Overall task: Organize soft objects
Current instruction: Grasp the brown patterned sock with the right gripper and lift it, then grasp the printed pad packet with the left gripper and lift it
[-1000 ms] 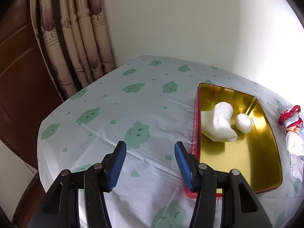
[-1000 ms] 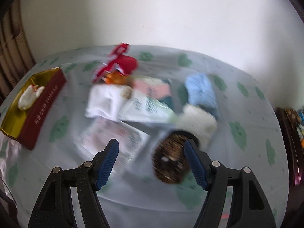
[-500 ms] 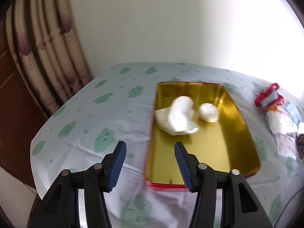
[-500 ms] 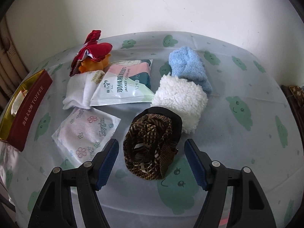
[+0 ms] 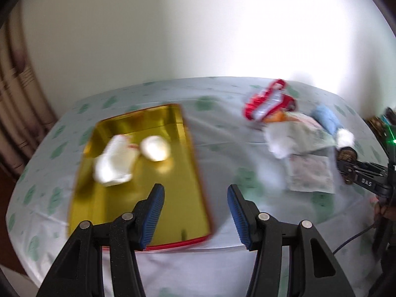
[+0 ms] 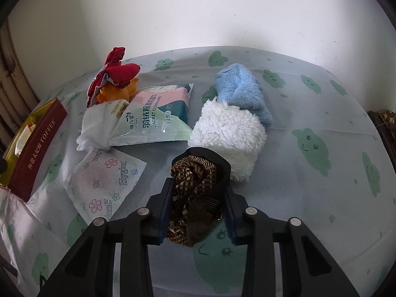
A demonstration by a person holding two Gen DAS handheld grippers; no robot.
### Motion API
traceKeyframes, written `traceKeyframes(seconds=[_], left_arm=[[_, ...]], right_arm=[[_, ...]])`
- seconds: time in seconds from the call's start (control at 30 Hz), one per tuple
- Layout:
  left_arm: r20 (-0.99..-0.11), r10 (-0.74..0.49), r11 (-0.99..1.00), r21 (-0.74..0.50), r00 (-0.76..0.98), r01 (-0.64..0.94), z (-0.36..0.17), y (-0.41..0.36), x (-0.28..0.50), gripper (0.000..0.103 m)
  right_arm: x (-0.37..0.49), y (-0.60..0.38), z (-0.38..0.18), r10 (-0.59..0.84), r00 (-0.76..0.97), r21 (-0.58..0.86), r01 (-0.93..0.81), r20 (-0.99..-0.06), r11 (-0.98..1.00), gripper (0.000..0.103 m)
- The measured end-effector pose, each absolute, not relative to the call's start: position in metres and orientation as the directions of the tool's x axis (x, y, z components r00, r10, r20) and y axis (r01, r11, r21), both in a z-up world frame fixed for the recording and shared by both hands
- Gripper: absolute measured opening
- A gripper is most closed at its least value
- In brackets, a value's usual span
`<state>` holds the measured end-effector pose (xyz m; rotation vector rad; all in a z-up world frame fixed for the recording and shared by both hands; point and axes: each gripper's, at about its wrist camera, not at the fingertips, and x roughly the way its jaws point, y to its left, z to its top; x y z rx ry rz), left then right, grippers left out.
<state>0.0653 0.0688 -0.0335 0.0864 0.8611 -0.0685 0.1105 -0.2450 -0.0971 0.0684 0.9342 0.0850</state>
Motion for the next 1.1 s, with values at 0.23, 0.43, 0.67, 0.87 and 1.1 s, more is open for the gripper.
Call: traceKeyframes(seconds=[0.23, 0.43, 0.67, 0.87, 1.1], left_arm=[[-0.789, -0.124, 0.978, 0.006, 0.601, 0.210, -0.042, 0.018, 0.078, 0.054], [-0.809, -0.207, 0.950, -0.031, 0.550, 0.312, -0.051, -0.023, 0.086, 0.054], [-0.847, -0.298, 0.915, -0.123, 0.440, 0.383, -0.068, -0.067, 0.102, 0.056], [-0.862, -0.267, 0.915, -0.087, 0.430, 0.394, -0.079, -0.095, 0.114, 0.064], [-0.866, -0.209, 0.919, -0.015, 0.453, 0.395, -0.099, -0.106, 0.127, 0.066]], right_arm=[[0.100, -0.256, -0.093, 0.110, 0.601, 0.104, -0.045, -0.791, 0.994, 0.027], [0.092, -0.273, -0.092, 0.098, 0.599, 0.099, -0.030, -0.795, 0.995, 0.026], [0.092, -0.282, -0.099, 0.134, 0.583, 0.149, -0.023, -0.802, 0.989, 0.028], [0.091, -0.282, -0.100, 0.134, 0.588, 0.143, -0.032, -0.797, 0.989, 0.030], [0.090, -0.279, -0.100, 0.135, 0.590, 0.139, -0.040, -0.796, 0.990, 0.033]])
